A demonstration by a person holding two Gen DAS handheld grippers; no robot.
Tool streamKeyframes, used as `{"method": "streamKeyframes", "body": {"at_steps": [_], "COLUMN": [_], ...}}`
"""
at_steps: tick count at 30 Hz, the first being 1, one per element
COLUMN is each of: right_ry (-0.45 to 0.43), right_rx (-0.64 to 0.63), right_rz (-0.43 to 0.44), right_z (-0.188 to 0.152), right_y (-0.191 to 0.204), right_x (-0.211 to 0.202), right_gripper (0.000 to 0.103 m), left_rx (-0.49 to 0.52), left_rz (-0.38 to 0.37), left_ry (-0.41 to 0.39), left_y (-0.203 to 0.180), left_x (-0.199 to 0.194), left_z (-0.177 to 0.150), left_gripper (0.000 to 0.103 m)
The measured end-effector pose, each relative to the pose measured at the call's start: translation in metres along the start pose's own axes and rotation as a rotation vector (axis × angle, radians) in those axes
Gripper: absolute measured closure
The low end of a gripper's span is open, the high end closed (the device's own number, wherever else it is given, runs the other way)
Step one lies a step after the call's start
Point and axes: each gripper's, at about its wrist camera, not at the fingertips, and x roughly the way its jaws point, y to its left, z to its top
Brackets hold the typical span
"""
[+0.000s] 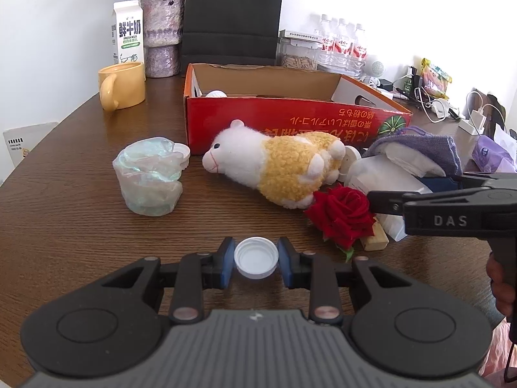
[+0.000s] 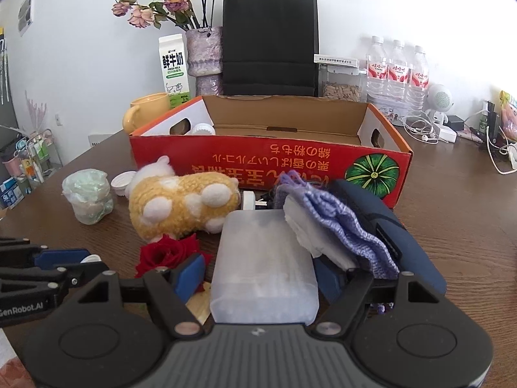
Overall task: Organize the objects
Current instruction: 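Grasp the white translucent plastic box with the right gripper while the left gripper holds the cap, then carry the cap and plastic box into the cardboard box and open both grippers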
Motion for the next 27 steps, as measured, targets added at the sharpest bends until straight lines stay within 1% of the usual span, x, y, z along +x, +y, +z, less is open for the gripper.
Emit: {"method": "streamKeyframes", "body": {"at_steps": [5, 7, 10, 19, 27], "right_ry": [0.023, 0.036, 0.021, -0.046, -0.139], "right_rx": [0.007, 0.019, 0.019, -0.01, -0.041], "right_rz": [-0.013, -0.009, 0.008, 0.053, 0.078], "right_z": [0.0, -0.003, -0.007, -0.014, 0.0], "right_y": [-0.002, -0.004, -0.003, 0.0, 0.004], "right_x": [0.015, 0.019, 0.014, -0.018, -0.05], "right_gripper": [0.031, 0.038, 0.038, 0.038, 0.038], "left_rx": [0.0, -0.002, -0.001, 0.005, 0.019], "left_rz": [0.001, 0.003, 0.005, 0.009, 0.014], "left_ry": [0.006, 0.008, 0.005, -0.024, -0.092], "left_y": [0.0, 0.0, 0.0, -0.003, -0.008], "left_x": [0.003, 0.003, 0.002, -0.009, -0.024], "left_z": [0.001, 0.0, 0.0, 0.003, 0.019], "left_gripper": [0.073, 0.074, 0.073, 0.073, 0.073]}}
